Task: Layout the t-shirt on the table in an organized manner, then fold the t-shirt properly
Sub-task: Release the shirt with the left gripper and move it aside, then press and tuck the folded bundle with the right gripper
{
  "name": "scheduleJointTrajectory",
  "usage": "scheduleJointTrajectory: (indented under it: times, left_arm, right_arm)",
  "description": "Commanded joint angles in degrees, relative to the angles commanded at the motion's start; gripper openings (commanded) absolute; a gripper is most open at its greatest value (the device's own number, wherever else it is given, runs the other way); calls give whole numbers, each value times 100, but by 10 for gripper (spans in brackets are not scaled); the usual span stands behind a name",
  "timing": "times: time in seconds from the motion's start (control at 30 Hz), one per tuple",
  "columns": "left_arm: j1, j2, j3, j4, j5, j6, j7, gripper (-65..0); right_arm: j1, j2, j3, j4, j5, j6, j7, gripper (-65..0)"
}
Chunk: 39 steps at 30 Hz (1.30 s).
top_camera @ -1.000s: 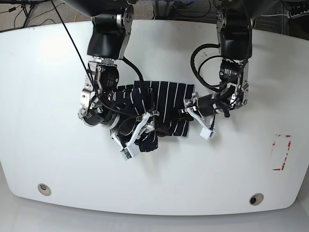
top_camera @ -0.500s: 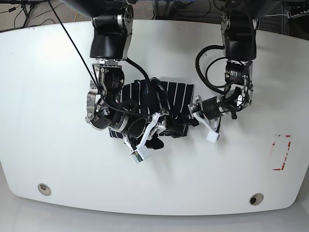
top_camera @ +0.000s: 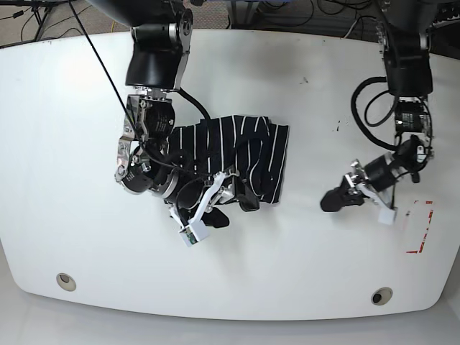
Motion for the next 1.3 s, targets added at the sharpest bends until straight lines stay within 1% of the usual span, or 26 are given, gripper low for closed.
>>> scheduleJointTrajectory:
  times: [0.03, 0.13, 0.17, 0.27, 0.37, 0.4, 0.43, 0.5, 0.53, 0.63, 0.73, 0.8, 0.87, 0.93, 1.03, 1.07, 1.1, 1.23, 1.3]
  left_arm:
    - [0, -202, -44, 0, -9, -105, 0, -428]
    - [35, -519, -62, -9, -9, -308, 0, -428]
    - [70, -580, -70, -9, -9, -343, 0, -428]
    - [149, -844, -70, -9, -18, -475, 0, -428]
    - [220, -1002, -70, -9, -18, -501, 0, -428]
    - [273, -1029, -70, -9, -18, -501, 0, -428]
    - [325, -1055, -70, -9, -18, -501, 0, -428]
    - [387, -1055, -70, -9, -18, -501, 0, -428]
    - [413, -1055, -70, -9, -18, -501, 0, -431]
    - [536, -1046, -70, -9, -18, -501, 0, -431]
    - [589, -1046, -79, -9, -18, -501, 0, -431]
    - [633, -1037, -79, -18, -18, -501, 0, -431]
    - [695, -1037, -79, -18, -18, -501, 0, -431]
    - [730, -1037, -114, -18, -18, -501, -9, -431]
    - [791, -1020, -211, -18, -9, -501, -9, -431]
    - [826, -1020, -255, -18, -9, -501, -9, -432]
    - [844, -1020, -299, -18, 0, -501, -9, -432]
    - [879, -1011, -457, -26, 9, -501, -9, -432]
    - [879, -1011, -466, -26, 9, -501, -9, -432]
  right_arm:
    - [-44, 18, -18, 0, 0, 0, 0, -168]
    - [-79, 53, -26, 0, -26, 0, 0, -168]
    - [-79, 53, -44, 0, -62, 0, 0, -168]
    - [-62, 62, -369, 0, -475, 0, 44, -168]
    - [53, 44, -738, 0, -1002, 0, 255, -168]
    - [79, 35, -853, 0, -1187, 0, 334, -168]
    - [97, 26, -1064, 0, -1512, 0, 440, -168]
    - [105, 26, -1275, -26, -1855, 0, 536, -168]
    - [114, 18, -1442, -97, -2163, 0, 624, -168]
    - [185, 18, -1565, -211, -2585, 0, 738, -170]
    - [185, -44, -1582, -404, -2901, 0, 835, -170]
    - [185, -88, -1582, -554, -3095, 0, 967, -181]
    - [185, -88, -1582, -695, -3218, 0, 1099, -214]
    - [193, -88, -1582, -870, -3341, 0, 1231, -273]
    - [211, -88, -1582, -1116, -3499, 0, 1380, -380]
    - [211, -88, -1582, -1187, -3569, 0, 1442, -434]
    - [211, -88, -1582, -1240, -3604, 0, 1477, -466]
    - [220, -88, -1582, -1336, -3710, 0, 1556, -569]
    - [202, -88, -1582, -1266, -3719, 0, 1556, -609]
